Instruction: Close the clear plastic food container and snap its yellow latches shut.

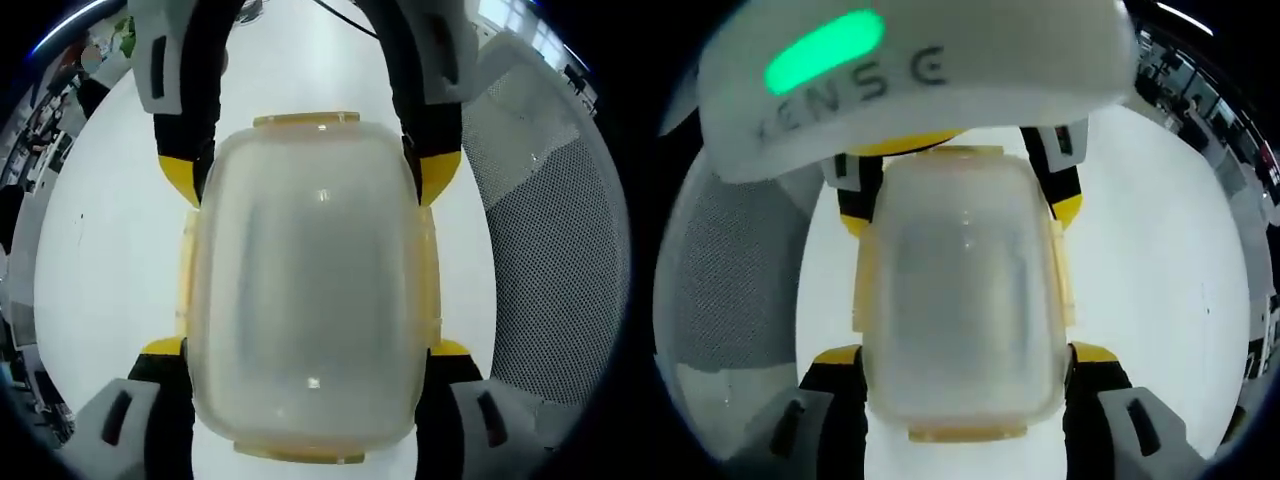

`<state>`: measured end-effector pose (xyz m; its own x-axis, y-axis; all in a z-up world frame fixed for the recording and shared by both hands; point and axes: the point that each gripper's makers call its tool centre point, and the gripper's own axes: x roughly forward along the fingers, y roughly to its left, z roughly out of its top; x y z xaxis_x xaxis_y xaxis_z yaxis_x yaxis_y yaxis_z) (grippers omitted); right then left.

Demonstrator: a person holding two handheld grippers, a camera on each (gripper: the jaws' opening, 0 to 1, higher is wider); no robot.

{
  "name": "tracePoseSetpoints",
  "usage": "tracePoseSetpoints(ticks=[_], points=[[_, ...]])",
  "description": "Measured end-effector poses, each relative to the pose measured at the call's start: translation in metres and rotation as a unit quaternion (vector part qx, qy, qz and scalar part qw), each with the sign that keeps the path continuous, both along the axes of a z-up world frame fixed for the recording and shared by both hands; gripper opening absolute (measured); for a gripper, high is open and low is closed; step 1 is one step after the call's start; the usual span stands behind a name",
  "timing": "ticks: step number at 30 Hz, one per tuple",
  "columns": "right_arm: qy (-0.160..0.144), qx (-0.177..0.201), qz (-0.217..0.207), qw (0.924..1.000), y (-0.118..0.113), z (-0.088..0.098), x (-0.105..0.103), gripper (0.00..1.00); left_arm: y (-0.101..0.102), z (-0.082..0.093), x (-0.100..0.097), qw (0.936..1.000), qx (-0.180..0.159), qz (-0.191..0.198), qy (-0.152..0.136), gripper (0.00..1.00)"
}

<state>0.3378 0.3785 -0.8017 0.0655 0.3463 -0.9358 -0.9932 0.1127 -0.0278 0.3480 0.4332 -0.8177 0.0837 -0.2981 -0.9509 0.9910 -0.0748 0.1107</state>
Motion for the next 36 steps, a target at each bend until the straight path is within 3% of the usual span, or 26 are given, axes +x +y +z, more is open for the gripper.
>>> tracePoseSetpoints(ticks=[8, 36], points=[[0.002, -0.011, -0.003, 0.9999, 0.002, -0.002, 0.001, 0.82, 0.001, 0.0, 0.001, 0.9999, -0.011, -0.003, 0.004, 0.93], [0.004, -0.003, -0.005, 1.0, 0.0, 0.002, 0.039, 0.82, -0.001, 0.002, 0.041, 1.0, -0.004, -0.003, 0.004, 0.94]])
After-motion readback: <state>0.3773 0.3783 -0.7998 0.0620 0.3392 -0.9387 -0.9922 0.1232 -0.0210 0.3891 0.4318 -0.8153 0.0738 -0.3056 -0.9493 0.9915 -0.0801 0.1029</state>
